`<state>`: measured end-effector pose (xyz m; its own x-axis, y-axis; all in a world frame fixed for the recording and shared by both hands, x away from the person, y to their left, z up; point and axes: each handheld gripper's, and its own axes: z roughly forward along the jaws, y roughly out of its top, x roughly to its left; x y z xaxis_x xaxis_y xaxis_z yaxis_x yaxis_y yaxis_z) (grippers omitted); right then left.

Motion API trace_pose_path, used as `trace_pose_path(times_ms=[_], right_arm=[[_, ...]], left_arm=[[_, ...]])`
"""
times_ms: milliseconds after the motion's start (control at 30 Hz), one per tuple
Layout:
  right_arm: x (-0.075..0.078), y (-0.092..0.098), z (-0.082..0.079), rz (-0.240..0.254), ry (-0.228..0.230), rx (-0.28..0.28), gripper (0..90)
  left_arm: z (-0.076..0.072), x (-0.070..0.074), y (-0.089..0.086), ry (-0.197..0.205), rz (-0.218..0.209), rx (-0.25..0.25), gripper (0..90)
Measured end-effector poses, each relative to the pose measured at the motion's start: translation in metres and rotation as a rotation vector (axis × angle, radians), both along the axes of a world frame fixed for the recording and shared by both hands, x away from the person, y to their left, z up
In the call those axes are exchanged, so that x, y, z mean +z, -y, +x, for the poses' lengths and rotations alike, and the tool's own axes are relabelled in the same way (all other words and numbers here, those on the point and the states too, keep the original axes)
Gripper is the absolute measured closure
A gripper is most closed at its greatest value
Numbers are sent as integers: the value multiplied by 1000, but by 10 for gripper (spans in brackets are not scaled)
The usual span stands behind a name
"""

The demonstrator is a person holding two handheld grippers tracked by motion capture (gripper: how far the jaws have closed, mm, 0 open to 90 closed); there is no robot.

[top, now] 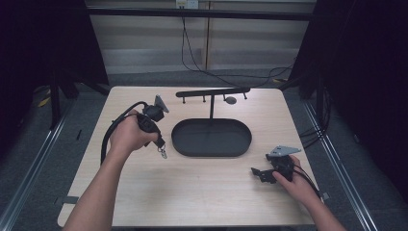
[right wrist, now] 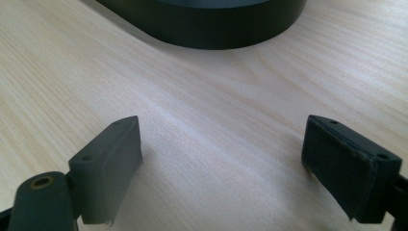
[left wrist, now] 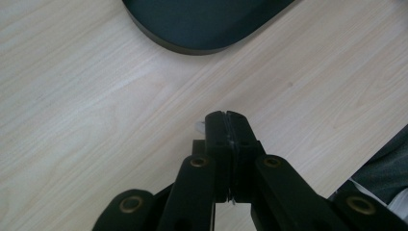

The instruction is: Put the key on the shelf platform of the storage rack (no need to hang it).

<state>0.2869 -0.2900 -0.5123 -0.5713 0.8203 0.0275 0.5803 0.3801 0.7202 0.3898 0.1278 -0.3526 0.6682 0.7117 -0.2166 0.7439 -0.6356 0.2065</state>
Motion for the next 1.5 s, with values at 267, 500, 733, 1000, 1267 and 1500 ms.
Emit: trace_pose_path(times_ms=[267, 500, 733, 1000, 1267, 1500], right_arm=[[0, 0, 0, 0, 0, 0, 134], [0, 0, 0, 0, 0, 0, 134], [0, 0, 0, 0, 0, 0, 134], [0, 0, 0, 1, -1, 0, 134], [0, 0, 0, 1, -1, -1, 134], [0, 0, 0, -1, -2, -2, 134]], left_arm=[[6, 1, 10, 16, -17, -5, 892], [11, 0, 18, 11, -31, -13, 891], [16, -1, 30, 8, -30, -27, 892], [20, -3, 41, 4, -40, -28, 891], [27, -5, 45, 14, -51, -22, 891], [31, -5, 52, 18, -51, -23, 890]])
